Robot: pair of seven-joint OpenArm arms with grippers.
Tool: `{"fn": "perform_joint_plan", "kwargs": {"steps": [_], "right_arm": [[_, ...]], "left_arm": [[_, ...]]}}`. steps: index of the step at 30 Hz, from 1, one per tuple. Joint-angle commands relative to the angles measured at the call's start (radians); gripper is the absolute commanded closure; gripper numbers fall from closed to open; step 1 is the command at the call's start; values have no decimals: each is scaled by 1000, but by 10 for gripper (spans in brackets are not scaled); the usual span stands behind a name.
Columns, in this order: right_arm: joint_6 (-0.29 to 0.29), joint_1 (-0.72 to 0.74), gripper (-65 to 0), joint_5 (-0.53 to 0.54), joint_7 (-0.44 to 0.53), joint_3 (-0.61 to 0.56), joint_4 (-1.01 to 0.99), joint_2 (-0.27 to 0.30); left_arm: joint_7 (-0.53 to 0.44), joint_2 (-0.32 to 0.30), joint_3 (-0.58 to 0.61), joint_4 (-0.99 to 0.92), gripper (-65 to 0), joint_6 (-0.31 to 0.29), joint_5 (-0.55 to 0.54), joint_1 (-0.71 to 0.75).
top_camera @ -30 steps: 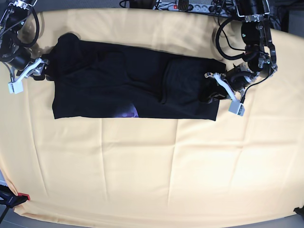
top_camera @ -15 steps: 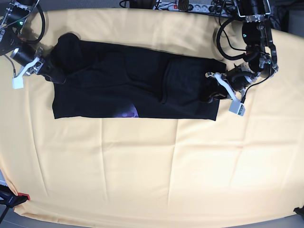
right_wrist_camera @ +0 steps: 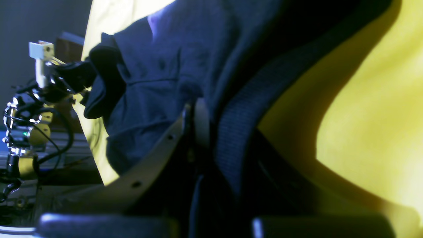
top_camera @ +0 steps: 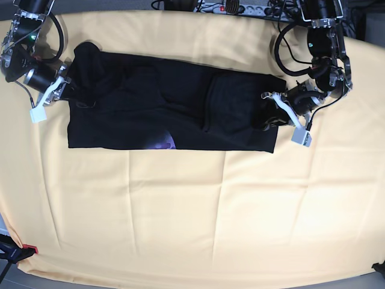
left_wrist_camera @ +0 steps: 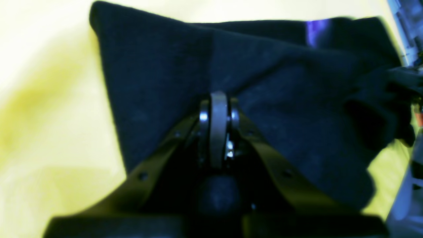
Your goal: Fold the T-shirt properly
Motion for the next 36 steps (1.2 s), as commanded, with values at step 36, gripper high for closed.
{"fn": "perform_joint_plan", "kwargs": {"steps": [36], "right_arm": [[-16, 63, 0, 64, -97, 45, 747, -128]], "left_arm": [[34, -115, -224, 15, -33, -8, -177, 47]]}}
